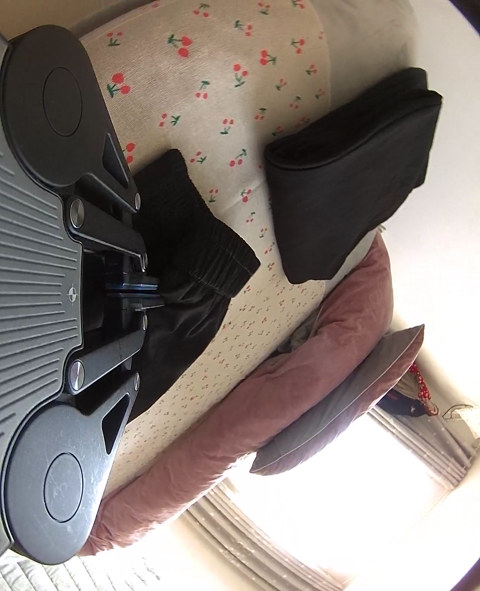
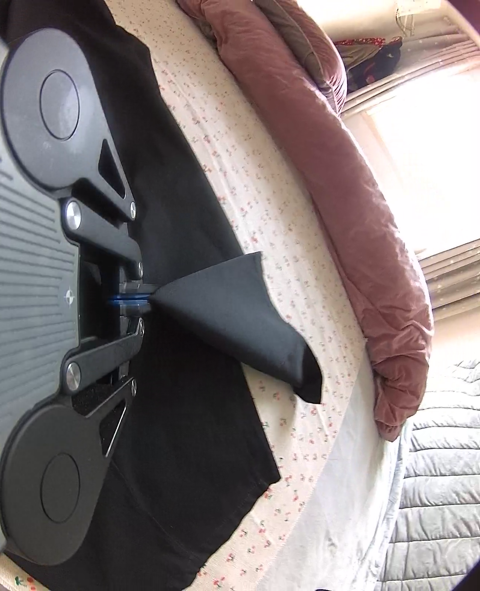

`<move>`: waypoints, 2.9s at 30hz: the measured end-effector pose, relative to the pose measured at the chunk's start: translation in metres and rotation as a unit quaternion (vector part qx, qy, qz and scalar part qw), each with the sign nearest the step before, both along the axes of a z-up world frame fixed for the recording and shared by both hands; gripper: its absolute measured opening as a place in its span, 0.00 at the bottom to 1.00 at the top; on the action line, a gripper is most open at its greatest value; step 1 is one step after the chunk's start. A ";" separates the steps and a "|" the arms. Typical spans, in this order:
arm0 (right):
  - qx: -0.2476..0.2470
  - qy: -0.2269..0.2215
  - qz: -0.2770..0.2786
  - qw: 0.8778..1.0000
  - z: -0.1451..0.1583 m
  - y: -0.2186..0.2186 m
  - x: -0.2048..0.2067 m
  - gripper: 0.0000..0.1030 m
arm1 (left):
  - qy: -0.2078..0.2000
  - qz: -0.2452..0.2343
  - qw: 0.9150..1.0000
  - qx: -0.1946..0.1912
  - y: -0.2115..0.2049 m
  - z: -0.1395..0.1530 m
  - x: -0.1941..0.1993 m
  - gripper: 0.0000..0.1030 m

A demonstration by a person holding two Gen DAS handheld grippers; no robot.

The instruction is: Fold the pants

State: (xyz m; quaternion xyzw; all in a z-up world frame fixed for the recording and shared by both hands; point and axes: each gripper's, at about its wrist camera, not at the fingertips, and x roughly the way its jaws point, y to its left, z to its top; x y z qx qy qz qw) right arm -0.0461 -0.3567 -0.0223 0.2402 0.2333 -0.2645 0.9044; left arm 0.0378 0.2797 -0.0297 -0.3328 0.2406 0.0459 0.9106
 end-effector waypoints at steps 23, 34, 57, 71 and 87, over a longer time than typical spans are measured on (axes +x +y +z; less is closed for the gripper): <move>0.002 0.136 0.042 0.990 -0.020 0.034 -0.046 0.05 | 0.152 -0.049 0.977 0.140 -0.009 -0.013 -0.011 0.11; -0.033 0.092 0.027 0.995 0.021 0.010 -0.037 0.59 | 0.080 -0.103 0.964 0.232 -0.072 0.035 -0.035 0.69; -0.039 0.056 -0.089 0.994 0.017 -0.056 -0.063 0.00 | -0.009 -0.482 0.843 0.239 -0.283 -0.031 0.008 0.73; 0.185 -0.090 -0.182 0.962 -0.032 -0.109 -0.185 0.39 | -0.058 -0.528 0.817 0.225 -0.287 -0.020 0.002 0.73; 0.111 -0.045 -0.173 0.978 -0.026 -0.103 -0.145 0.02 | -0.094 -0.632 0.730 0.241 -0.328 -0.029 -0.036 0.31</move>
